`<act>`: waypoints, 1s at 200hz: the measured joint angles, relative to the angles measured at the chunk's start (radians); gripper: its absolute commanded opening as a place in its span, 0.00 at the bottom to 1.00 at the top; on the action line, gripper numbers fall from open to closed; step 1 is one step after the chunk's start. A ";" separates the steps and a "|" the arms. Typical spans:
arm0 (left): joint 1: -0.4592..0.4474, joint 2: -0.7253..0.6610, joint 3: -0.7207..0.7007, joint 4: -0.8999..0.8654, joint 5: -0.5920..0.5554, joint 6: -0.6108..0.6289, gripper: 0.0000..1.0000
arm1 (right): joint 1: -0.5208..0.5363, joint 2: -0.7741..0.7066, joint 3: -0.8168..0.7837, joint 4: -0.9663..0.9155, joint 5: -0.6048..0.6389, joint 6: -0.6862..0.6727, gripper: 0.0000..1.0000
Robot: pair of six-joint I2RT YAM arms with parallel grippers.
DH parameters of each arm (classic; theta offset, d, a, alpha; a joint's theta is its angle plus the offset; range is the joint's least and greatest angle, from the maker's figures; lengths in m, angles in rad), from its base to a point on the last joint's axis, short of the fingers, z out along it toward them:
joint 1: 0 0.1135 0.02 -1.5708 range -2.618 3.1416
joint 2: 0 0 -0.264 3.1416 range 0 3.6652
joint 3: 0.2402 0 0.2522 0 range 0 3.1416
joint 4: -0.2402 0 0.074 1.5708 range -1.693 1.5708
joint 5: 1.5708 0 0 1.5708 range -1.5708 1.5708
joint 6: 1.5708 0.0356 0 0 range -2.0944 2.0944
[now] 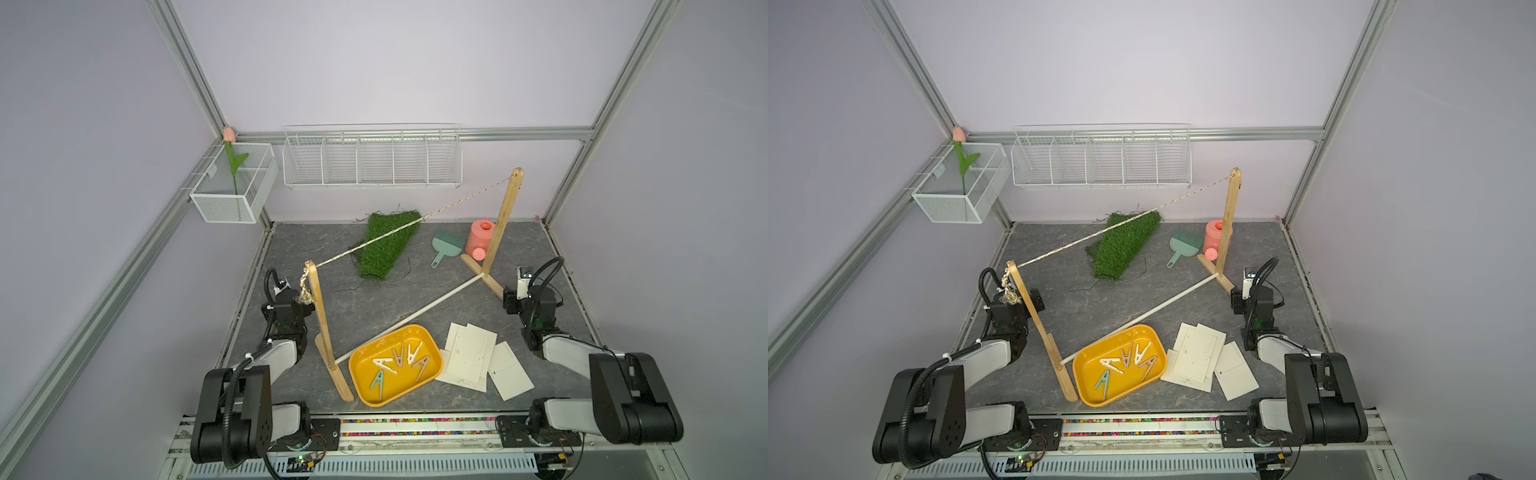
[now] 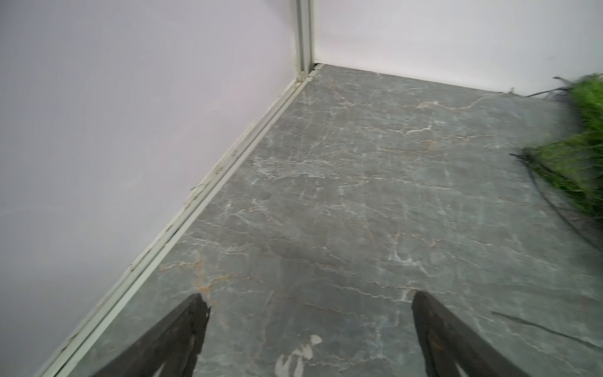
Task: Remove the postcards from the strings
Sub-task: Reset both arms
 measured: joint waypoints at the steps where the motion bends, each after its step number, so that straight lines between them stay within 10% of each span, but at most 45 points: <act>1: 0.000 0.003 0.001 0.004 0.006 0.001 0.99 | 0.000 -0.001 -0.002 0.002 -0.003 0.000 0.70; 75: 0.001 0.204 0.005 0.252 0.163 0.018 0.99 | -0.002 0.214 -0.040 0.248 -0.069 0.008 0.76; 89: -0.001 0.203 0.009 0.257 0.166 0.024 0.99 | -0.017 0.214 -0.027 0.243 -0.080 0.022 0.97; 200: -0.014 0.203 0.012 0.263 0.150 0.044 0.99 | -0.043 0.213 0.008 0.237 -0.091 0.054 0.88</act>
